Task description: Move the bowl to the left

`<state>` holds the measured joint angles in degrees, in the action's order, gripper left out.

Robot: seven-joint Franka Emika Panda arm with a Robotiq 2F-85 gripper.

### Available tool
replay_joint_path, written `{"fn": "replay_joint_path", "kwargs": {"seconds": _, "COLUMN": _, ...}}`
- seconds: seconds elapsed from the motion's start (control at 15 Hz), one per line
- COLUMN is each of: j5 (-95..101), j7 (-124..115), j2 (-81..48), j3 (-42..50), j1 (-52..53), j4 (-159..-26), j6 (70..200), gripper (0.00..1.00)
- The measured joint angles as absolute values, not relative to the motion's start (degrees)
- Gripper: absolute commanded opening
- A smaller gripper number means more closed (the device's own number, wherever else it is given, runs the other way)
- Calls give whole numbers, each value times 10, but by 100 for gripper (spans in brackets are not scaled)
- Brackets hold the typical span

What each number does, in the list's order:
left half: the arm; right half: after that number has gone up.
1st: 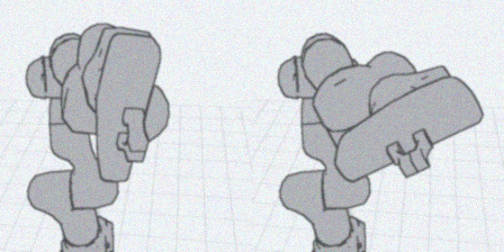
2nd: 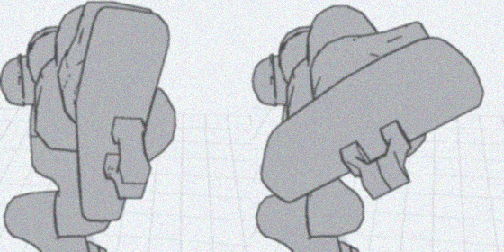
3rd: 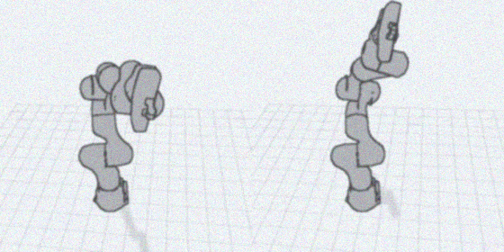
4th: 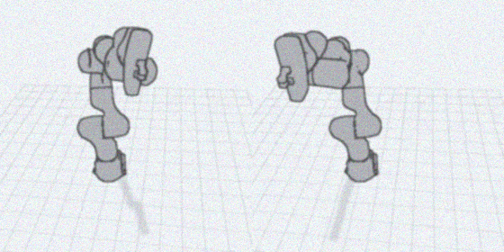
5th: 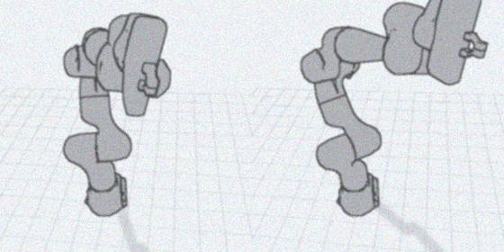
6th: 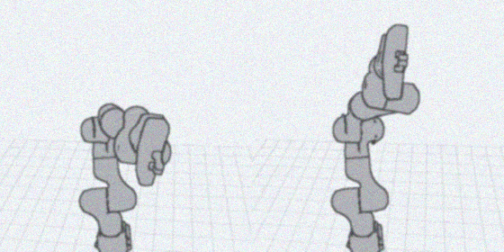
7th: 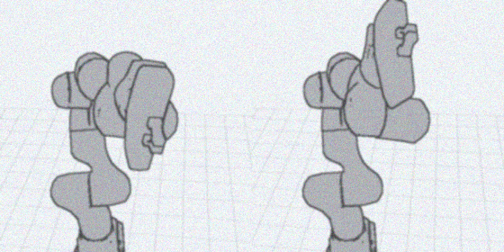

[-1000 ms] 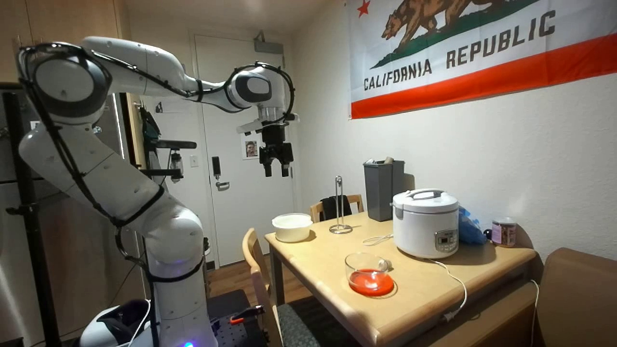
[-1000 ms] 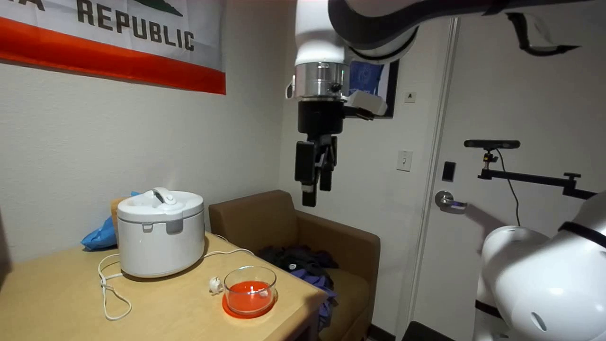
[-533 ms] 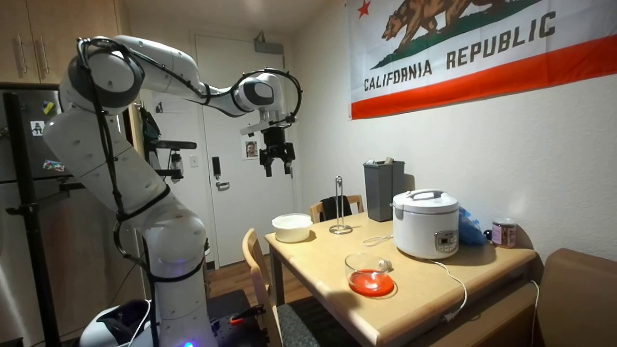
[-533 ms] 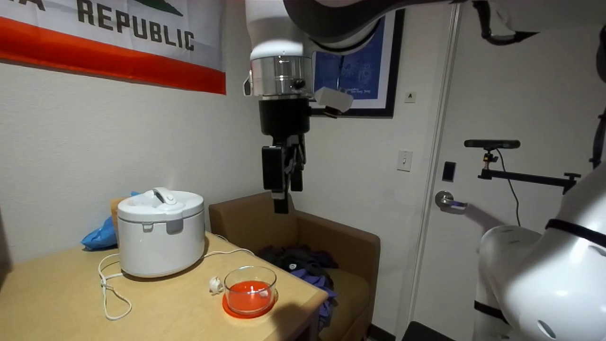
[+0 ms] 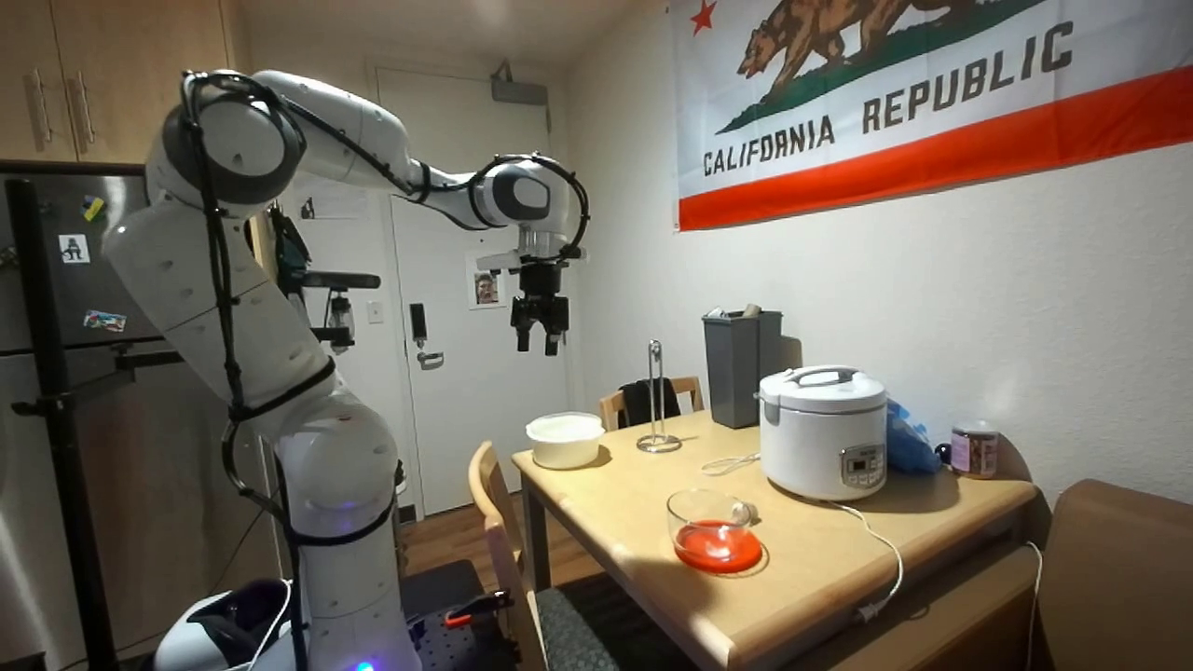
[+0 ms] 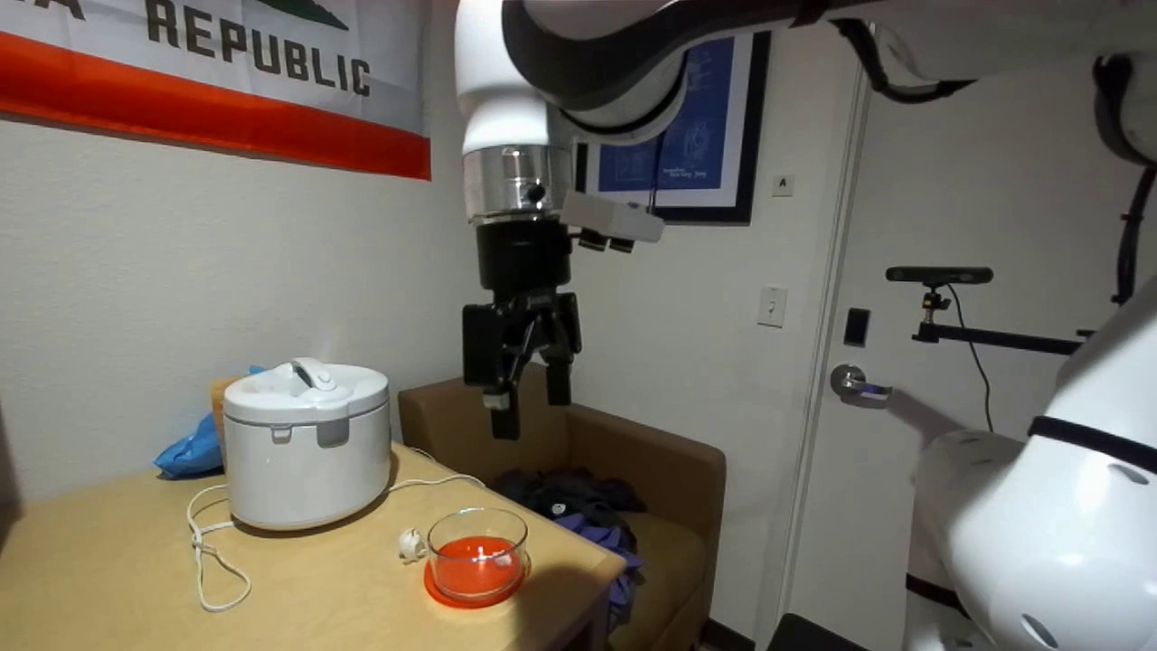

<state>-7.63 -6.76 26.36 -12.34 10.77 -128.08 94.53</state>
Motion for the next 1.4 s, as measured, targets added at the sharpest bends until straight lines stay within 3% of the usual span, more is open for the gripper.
{"fn": "replay_joint_path", "kwargs": {"seconds": 0.67, "j5": -32, "j7": -279, "j2": 3, "j3": -197, "j1": 134, "j4": -1101, "j6": 915, "gripper": 100}}
{"fn": "replay_joint_path", "kwargs": {"seconds": 1.4, "j5": -60, "j7": -302, "j2": -32, "j3": -194, "j1": 148, "j4": -1073, "j6": 938, "gripper": 100}}
